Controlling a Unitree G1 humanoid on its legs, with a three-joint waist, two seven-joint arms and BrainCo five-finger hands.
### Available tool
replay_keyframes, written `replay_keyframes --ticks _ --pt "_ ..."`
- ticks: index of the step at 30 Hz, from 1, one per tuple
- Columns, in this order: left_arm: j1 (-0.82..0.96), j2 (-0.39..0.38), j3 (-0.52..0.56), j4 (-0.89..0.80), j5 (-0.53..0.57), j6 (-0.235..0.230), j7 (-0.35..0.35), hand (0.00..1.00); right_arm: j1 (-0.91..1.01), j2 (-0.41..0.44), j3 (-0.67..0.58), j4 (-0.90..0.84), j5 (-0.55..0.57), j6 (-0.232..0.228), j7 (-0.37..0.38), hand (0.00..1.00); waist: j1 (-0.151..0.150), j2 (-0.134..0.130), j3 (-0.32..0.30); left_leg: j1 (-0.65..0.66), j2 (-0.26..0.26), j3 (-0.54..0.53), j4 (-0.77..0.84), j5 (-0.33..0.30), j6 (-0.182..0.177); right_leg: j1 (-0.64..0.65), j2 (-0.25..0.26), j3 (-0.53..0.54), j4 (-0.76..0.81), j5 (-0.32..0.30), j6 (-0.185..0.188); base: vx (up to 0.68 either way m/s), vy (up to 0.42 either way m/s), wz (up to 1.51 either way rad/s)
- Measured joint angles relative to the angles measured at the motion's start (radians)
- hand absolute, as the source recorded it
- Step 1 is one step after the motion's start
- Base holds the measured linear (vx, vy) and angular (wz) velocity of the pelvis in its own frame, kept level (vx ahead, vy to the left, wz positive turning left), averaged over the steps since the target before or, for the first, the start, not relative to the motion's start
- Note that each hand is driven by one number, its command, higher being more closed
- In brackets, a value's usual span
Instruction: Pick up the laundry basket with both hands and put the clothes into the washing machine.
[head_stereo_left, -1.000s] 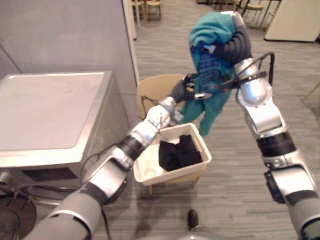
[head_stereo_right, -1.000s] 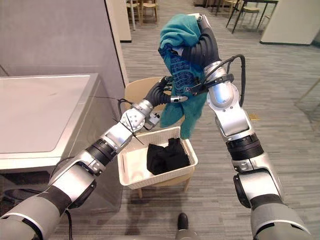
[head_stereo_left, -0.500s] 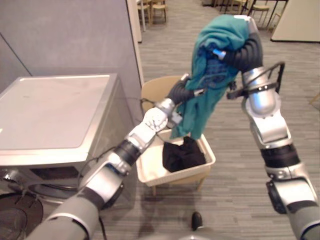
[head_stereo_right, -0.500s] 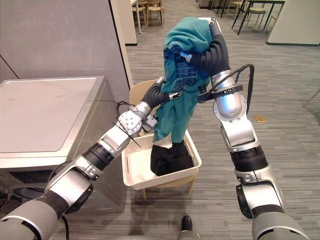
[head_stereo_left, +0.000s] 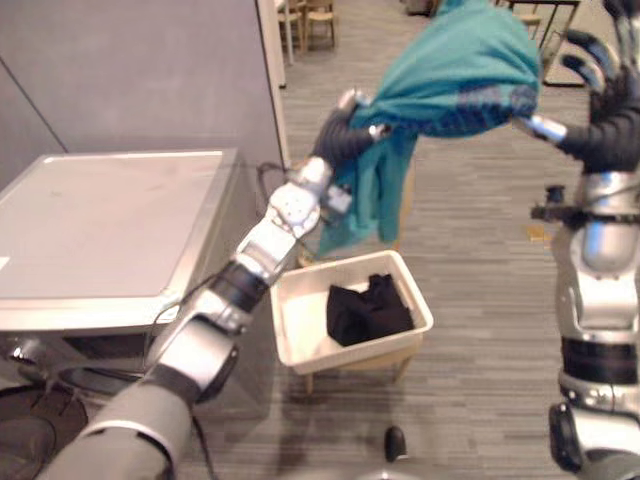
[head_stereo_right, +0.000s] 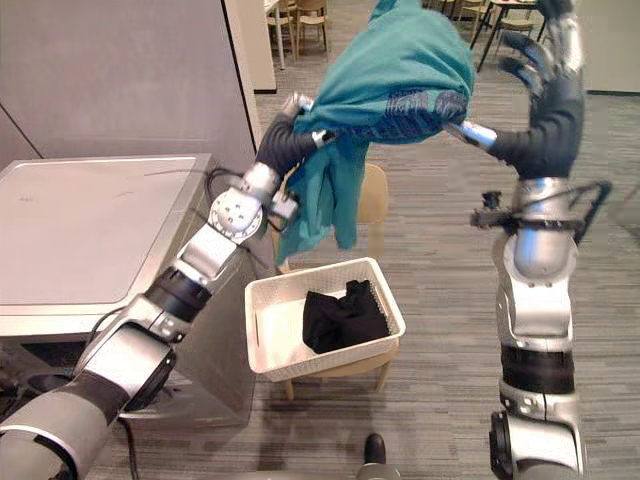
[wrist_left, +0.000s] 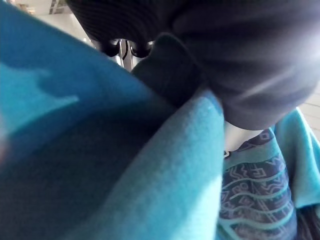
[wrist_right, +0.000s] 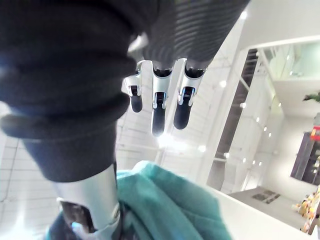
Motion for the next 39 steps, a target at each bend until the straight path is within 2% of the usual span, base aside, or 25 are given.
replay_keyframes --ticks 3,5,6,12,18,22,23,25,27,29,31,32,39 --pt "-0.008 0.040 0.079 0.000 -0.003 -0.001 0.022 1.00 0.147 0.025 -0.149 -0.016 0.005 0.003 -0.012 0.00 -0.023 0.002 -0.001 0.008 0.001 0.029 -0.001 -0.008 -0.001 -0.009 0.006 0.023 0.001 0.000 0.000 0.00 0.005 -0.25" --pt "-0.007 0.076 0.120 -0.003 -0.007 -0.001 0.038 1.00 0.239 0.056 -0.223 -0.035 0.010 0.003 -0.023 0.00 -0.026 0.002 -0.002 0.018 0.006 0.047 0.000 -0.013 -0.004 -0.011 0.015 0.033 0.001 0.000 0.000 0.00 -0.007 -0.30" --pt "0.005 0.104 0.158 -0.034 -0.015 -0.001 0.042 1.00 0.325 0.098 -0.277 -0.073 0.036 0.003 -0.023 0.00 -0.030 0.005 -0.003 0.021 0.008 0.054 0.000 -0.016 -0.005 -0.012 0.018 0.038 0.001 0.000 -0.001 0.00 -0.009 -0.14" --pt "0.187 0.149 0.316 -0.263 -0.020 -0.013 0.057 1.00 0.485 0.206 -0.287 -0.109 0.043 0.001 -0.020 0.00 -0.031 0.015 -0.011 0.025 0.008 0.067 0.011 -0.030 -0.003 -0.015 0.019 0.052 0.007 -0.002 -0.001 -0.01 0.000 -0.07" --pt "0.527 0.145 0.615 -0.546 -0.020 -0.060 0.065 1.00 0.674 0.419 -0.266 -0.080 0.044 0.003 0.025 0.00 -0.020 0.022 -0.016 0.025 0.006 0.062 0.011 -0.031 -0.002 -0.015 0.017 0.050 0.013 -0.009 -0.007 0.00 -0.001 0.01" --pt "0.787 0.059 0.813 -0.625 -0.019 -0.080 0.079 1.00 0.748 0.522 -0.210 0.072 0.068 0.004 0.057 0.00 -0.007 0.020 -0.026 0.025 0.003 0.054 0.005 -0.031 0.000 -0.014 0.013 0.049 0.012 -0.011 -0.006 -0.01 -0.006 0.01" --pt "0.826 0.039 0.830 -0.633 -0.020 -0.081 0.079 1.00 0.760 0.536 -0.202 0.087 0.083 0.004 0.064 0.00 -0.001 0.022 -0.029 0.025 0.002 0.051 0.005 -0.031 0.000 -0.013 0.013 0.048 0.012 -0.011 -0.006 0.00 -0.010 0.12" --pt "0.992 -0.071 0.869 -0.690 -0.023 -0.082 0.076 1.00 0.820 0.590 -0.169 0.124 0.121 0.003 0.076 0.00 0.010 0.031 -0.037 0.025 0.003 0.028 0.004 -0.031 0.000 0.005 0.008 0.022 0.012 -0.020 -0.007 0.01 -0.002 0.32" --pt "1.107 -0.153 0.892 -0.745 -0.025 -0.083 0.076 1.00 0.851 0.604 -0.136 0.166 0.139 0.003 0.093 0.00 0.018 0.031 -0.041 0.028 0.005 0.013 0.003 -0.032 0.001 0.017 0.006 0.010 0.012 -0.026 -0.002 0.02 0.001 0.29" --pt "1.191 -0.215 0.898 -0.792 -0.018 -0.089 0.078 1.00 0.871 0.609 -0.106 0.206 0.158 0.002 0.108 0.00 0.038 0.030 -0.042 0.028 0.005 0.001 0.004 -0.032 0.002 0.028 0.001 -0.005 0.013 -0.031 -0.001 0.01 -0.003 0.28" --pt "1.275 -0.279 0.899 -0.839 0.012 -0.104 0.081 1.00 0.887 0.612 -0.070 0.239 0.177 0.002 0.125 0.00 0.042 0.031 -0.042 0.031 0.006 -0.020 0.010 -0.035 0.008 0.050 -0.007 -0.034 0.018 -0.042 0.002 0.00 0.005 0.38" --pt "1.319 -0.317 0.903 -0.860 0.019 -0.124 0.082 1.00 0.893 0.612 -0.051 0.259 0.185 0.002 0.135 0.00 0.059 0.035 -0.046 0.036 0.007 -0.021 0.015 -0.042 0.018 0.053 -0.009 -0.043 0.035 -0.058 0.009 0.00 0.005 0.22" --pt "1.425 -0.380 0.940 -0.864 0.030 -0.150 0.138 1.00 0.919 0.603 0.007 0.329 0.193 0.002 0.153 0.00 0.067 0.028 -0.042 0.033 0.005 -0.114 0.036 -0.052 0.034 0.090 -0.039 -0.142 0.113 -0.128 0.023 0.00 -0.009 0.45"
